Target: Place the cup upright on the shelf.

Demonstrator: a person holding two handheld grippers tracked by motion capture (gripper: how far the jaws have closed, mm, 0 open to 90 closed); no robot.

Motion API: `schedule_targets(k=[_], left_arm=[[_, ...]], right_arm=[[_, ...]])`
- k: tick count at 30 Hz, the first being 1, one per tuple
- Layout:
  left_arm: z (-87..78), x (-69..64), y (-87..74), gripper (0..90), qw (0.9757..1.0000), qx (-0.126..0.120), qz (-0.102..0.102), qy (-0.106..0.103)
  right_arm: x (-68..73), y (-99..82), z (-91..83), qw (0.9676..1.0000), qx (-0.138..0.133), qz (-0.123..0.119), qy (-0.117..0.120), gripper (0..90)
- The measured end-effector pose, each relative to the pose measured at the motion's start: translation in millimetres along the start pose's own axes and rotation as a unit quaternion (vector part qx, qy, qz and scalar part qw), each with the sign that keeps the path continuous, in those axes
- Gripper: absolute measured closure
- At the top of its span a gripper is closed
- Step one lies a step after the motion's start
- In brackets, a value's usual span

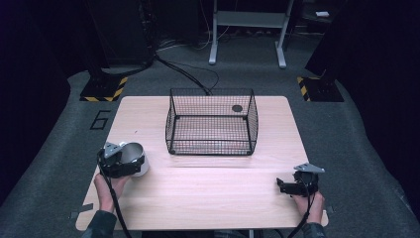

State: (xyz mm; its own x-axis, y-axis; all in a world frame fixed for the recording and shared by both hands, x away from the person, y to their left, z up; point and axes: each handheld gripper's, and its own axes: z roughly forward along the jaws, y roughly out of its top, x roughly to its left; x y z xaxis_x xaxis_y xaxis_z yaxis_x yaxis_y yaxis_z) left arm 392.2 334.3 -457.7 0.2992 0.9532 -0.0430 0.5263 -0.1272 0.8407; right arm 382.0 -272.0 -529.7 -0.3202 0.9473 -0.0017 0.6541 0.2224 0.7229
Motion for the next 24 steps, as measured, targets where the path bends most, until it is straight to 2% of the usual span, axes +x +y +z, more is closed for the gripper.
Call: schedule_targets(k=[8, 16, 24], left_arm=[[-7.5, -3.0, 8.0, 6.9, 0.9996, 0.0, 0.021, -0.017], [-16.0, -3.0, 17.2, 6.9, 0.9989, -0.01, 0.028, -0.036], [-20.8, -5.3, 19.9, 6.9, 0.998, -0.007, 0.037, -0.051]], right_arm=[[0.0, 0.0, 0.0, 1.0, 0.0, 0.0, 0.0, 2.2], [0.0, 0.0, 0.0, 1.0, 0.0, 0.0, 0.0, 2.2], [0.2, -0.1, -0.1, 1.0, 0.0, 0.0, 0.0, 2.2]])
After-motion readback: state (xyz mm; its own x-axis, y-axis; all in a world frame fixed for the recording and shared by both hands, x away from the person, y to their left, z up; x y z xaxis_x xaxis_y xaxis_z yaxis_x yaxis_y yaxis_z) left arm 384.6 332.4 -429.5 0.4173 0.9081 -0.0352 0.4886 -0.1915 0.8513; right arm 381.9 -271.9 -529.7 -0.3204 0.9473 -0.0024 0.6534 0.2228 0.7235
